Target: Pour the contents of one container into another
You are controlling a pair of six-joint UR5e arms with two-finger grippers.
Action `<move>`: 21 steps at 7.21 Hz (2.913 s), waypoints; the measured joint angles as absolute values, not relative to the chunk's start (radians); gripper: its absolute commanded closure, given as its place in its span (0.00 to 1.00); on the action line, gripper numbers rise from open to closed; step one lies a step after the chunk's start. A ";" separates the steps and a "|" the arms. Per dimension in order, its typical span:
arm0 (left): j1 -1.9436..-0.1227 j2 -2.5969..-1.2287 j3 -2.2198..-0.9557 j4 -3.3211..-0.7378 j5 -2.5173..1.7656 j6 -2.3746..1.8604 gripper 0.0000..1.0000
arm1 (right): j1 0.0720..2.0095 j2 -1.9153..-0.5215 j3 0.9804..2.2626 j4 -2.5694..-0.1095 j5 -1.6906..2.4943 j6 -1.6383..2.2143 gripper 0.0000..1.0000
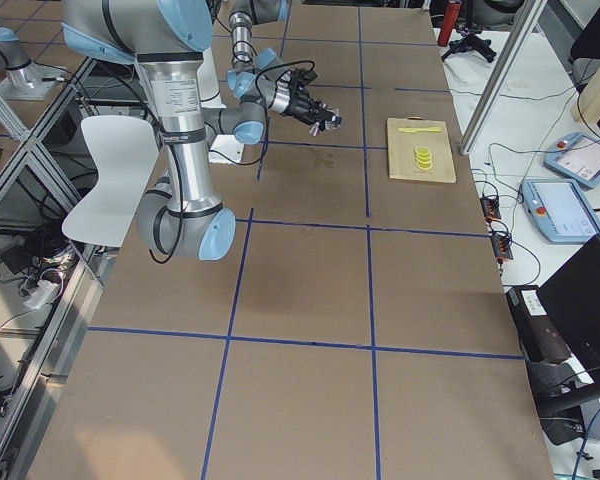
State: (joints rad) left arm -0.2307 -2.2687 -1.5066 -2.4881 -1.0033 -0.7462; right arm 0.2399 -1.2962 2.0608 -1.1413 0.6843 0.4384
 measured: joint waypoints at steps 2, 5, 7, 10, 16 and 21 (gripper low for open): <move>-0.248 -2.287 -1.486 -2.489 -1.021 -0.747 1.00 | 0.237 -1.297 2.063 -1.141 0.684 0.427 1.00; -0.251 -2.326 -1.450 -2.489 -1.027 -0.748 1.00 | 0.236 -1.296 2.064 -1.141 0.684 0.392 1.00; -0.252 -2.336 -1.437 -2.489 -1.029 -0.749 1.00 | 0.236 -1.296 2.064 -1.141 0.684 0.373 1.00; -0.251 -2.338 -1.436 -2.491 -1.029 -0.750 1.00 | 0.236 -1.296 2.062 -1.141 0.684 0.343 1.00; -0.243 -2.339 -1.437 -2.491 -1.026 -0.753 1.00 | 0.236 -1.260 2.059 -1.142 0.677 0.269 1.00; -0.242 -2.341 -1.437 -2.491 -1.026 -0.753 1.00 | 0.238 -1.266 2.050 -1.150 0.662 0.224 1.00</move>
